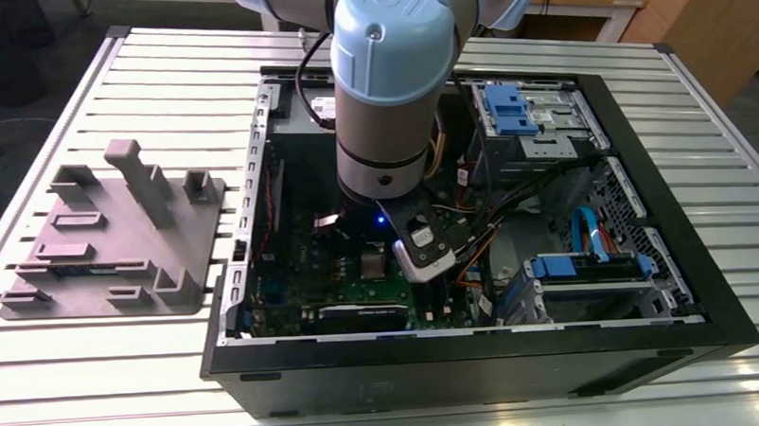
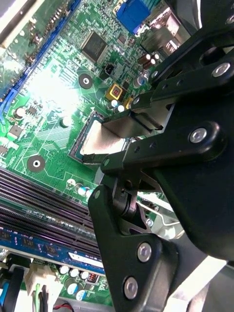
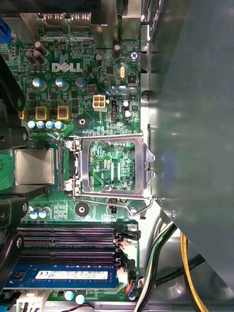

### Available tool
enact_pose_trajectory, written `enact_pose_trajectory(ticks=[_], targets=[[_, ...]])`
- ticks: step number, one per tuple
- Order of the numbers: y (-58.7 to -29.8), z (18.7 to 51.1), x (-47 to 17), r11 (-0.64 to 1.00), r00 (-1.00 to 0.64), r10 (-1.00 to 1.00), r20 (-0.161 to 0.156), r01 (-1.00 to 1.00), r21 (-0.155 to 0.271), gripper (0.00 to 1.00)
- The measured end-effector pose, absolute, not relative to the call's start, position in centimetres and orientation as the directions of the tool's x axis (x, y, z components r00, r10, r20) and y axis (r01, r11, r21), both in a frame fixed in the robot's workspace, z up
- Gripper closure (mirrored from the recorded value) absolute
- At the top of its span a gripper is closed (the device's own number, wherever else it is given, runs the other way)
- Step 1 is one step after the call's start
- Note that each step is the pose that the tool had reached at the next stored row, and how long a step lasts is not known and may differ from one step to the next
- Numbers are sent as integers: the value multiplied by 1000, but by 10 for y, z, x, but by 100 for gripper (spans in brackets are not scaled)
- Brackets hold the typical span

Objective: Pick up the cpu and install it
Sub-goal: 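Place the cpu into insertion slot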

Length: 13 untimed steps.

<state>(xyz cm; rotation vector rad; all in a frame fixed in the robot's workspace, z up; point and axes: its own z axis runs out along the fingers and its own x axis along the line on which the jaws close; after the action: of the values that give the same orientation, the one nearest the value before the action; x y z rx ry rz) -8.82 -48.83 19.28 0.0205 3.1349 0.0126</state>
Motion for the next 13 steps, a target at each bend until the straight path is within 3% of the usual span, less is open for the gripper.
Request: enact_pose_trajectory(ticks=[13], targets=[[-488,192,-88,1000,-1000,13,-7,13,8,61]])
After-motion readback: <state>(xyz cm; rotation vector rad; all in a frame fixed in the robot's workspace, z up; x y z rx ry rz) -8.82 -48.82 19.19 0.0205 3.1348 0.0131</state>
